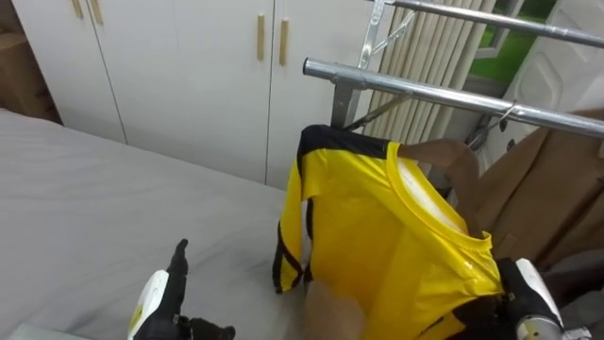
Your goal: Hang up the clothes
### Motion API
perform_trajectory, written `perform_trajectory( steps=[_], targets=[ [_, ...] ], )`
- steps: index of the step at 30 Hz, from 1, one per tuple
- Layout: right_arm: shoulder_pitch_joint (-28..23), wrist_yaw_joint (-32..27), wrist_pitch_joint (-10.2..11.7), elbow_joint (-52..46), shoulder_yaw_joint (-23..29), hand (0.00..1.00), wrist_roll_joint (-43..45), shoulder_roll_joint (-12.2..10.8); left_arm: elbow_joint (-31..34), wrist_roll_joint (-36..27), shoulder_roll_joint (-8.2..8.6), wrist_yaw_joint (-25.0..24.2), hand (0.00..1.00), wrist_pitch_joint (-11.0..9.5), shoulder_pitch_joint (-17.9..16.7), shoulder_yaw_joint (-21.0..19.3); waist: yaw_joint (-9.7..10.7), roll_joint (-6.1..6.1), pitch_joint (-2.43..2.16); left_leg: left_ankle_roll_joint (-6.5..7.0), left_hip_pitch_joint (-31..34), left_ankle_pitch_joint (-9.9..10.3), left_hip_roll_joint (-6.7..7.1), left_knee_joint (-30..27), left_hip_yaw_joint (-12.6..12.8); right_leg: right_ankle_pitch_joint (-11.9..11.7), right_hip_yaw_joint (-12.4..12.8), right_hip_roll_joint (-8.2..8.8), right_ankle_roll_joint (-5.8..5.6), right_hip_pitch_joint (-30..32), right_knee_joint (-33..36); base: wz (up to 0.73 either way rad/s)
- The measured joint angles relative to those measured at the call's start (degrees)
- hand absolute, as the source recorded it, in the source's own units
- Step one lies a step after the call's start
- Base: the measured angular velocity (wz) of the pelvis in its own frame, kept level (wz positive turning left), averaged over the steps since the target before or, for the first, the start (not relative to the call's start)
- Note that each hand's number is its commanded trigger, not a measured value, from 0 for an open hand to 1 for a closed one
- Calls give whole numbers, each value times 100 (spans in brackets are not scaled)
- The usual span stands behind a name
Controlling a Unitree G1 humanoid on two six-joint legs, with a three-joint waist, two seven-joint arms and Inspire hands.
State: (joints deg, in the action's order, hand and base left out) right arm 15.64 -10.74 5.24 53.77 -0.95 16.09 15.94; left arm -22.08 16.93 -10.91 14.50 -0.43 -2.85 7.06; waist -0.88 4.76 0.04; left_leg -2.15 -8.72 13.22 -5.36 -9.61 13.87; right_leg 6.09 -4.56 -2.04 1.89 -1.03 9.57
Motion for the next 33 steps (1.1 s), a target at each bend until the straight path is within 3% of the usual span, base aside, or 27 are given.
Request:
perform_trajectory(
  steps=[1, 2, 3, 4, 19, 33],
  targets=[
    [0, -21, 9, 21, 0, 100, 0, 0, 1, 0, 0, 1, 0, -1, 1, -3, -9, 0, -2, 0, -1, 0, 0, 0, -3, 1, -3, 0, 0, -2, -1, 4],
    [3, -49, 32, 48, 1, 76, 0, 0, 0, 0, -2, 5, 0, -4, 1, -4, -17, -1, -1, 0, 0, 0, 0, 0, -7, 1, -7, 0, 0, -2, -3, 0],
    [3, -72, 53, 69, 6, 11, 0, 1, 0, 0, -2, 5, 0, -4, 0, -2, -24, -2, -1, 0, 1, 0, 0, 0, -9, 1, -9, 0, 0, -2, -4, 0],
    [4, -84, 66, 85, 6, 0, 0, 1, 0, 0, -2, 5, 0, -4, 0, -2, -26, -1, -1, 0, 1, 0, -1, 0, -10, 1, -10, 0, 0, -3, -5, 0],
    [16, -430, 139, 134, 109, 0, 15, -11, 3, -4, -1, 48, 0, -9, 1, -7, -54, 4, 2, 0, 56, 0, -4, 27, -10, 0, -19, -9, -1, -14, -85, 0],
    [11, -607, 241, 88, 72, 0, 20, -13, -22, -44, -2, 105, 0, -257, 1, 11, -47, -33, 26, 0, 102, 0, -3, 25, -5, 0, -16, -7, -1, 23, -89, 0]
  ],
)
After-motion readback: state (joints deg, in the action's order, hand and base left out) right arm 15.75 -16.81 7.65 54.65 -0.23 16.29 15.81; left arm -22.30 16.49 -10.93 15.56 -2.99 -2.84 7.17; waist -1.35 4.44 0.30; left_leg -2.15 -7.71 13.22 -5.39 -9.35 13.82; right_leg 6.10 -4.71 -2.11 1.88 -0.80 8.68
